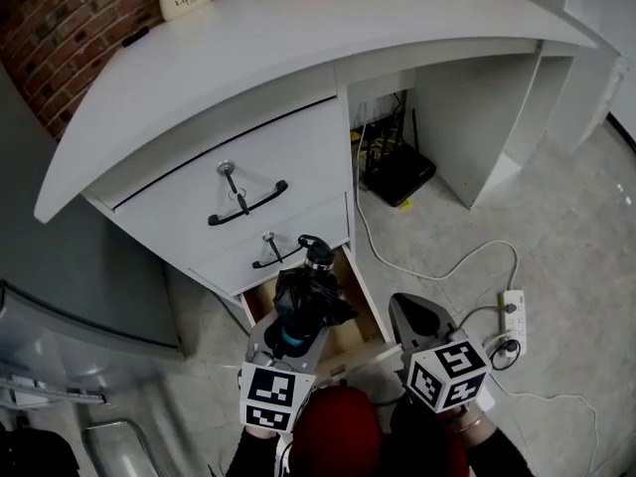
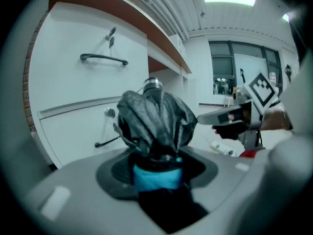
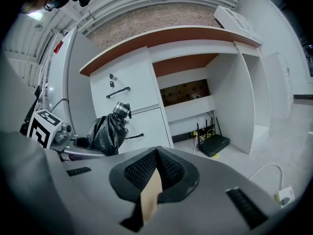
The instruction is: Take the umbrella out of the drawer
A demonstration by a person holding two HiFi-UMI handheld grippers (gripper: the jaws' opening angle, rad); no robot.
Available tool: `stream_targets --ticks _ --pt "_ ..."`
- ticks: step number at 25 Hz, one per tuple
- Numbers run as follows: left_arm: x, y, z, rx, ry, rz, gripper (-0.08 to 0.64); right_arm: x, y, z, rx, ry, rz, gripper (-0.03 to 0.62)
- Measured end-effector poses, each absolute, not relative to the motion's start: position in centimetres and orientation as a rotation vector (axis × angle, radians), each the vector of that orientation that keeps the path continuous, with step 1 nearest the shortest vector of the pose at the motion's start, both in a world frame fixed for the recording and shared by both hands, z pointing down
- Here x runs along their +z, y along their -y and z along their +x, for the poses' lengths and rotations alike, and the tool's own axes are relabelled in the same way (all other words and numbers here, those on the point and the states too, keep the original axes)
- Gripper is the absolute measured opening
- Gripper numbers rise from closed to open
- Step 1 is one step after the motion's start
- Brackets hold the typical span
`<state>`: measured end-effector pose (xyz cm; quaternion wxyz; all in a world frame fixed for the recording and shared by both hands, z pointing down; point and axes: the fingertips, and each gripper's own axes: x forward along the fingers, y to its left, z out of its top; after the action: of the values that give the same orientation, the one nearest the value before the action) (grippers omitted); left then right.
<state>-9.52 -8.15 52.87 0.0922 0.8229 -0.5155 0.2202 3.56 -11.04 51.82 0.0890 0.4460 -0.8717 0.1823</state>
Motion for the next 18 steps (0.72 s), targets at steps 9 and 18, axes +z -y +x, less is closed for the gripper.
stream_targets --ticks 9,18 --pt "48.3 6.7 -11.4 0.499 1.629 2.452 0.235 49.1 10.1 4.0 0.493 2.628 1.35 -0.002" --pt "45.1 5.2 -13.4 0.369 1.713 2.446 0.236 46.7 8.9 3.7 0.425 2.672 1.35 -0.003"
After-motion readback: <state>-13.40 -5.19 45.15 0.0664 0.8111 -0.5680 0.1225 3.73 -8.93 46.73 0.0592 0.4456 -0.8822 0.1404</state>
